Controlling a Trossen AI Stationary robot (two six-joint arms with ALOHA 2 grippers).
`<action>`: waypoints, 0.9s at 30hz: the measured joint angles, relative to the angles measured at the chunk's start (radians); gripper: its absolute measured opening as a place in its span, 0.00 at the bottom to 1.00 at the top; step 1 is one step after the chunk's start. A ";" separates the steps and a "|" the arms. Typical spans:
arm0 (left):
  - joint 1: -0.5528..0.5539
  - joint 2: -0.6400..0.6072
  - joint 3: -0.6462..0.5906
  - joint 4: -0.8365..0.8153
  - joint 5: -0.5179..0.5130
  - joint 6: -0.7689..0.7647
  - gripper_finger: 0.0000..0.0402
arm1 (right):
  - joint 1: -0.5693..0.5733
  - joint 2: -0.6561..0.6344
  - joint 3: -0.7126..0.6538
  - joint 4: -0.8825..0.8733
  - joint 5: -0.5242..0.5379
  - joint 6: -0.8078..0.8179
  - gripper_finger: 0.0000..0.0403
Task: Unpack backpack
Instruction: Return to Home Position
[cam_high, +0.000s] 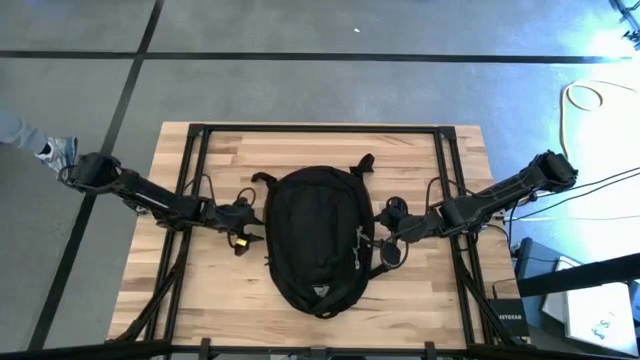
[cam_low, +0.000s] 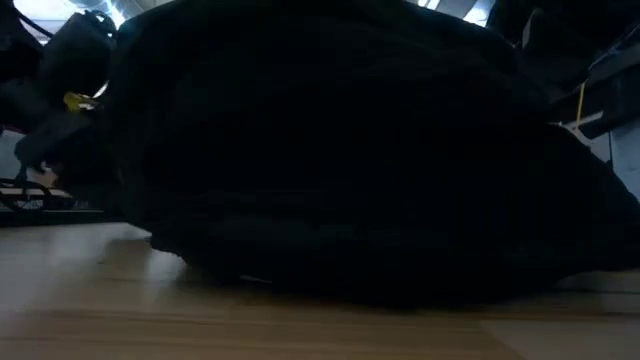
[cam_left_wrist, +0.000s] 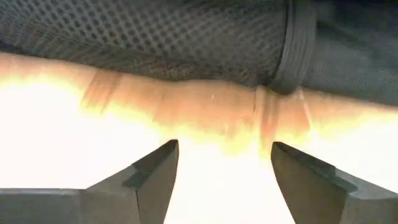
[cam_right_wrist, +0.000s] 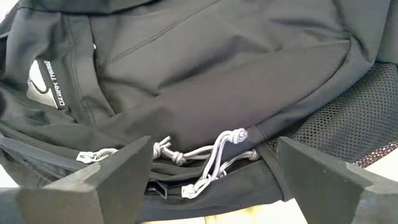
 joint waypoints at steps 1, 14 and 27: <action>-0.006 -0.014 0.011 -0.022 0.000 0.013 0.60 | 0.000 0.000 0.000 0.001 0.001 -0.001 0.80; -0.029 -0.314 0.061 -0.137 -0.106 0.293 0.59 | 0.000 -0.039 0.000 0.004 0.080 -0.100 0.77; -0.058 -0.527 0.061 -0.207 -0.160 0.319 0.59 | 0.001 -0.047 0.000 0.032 0.077 -0.146 0.40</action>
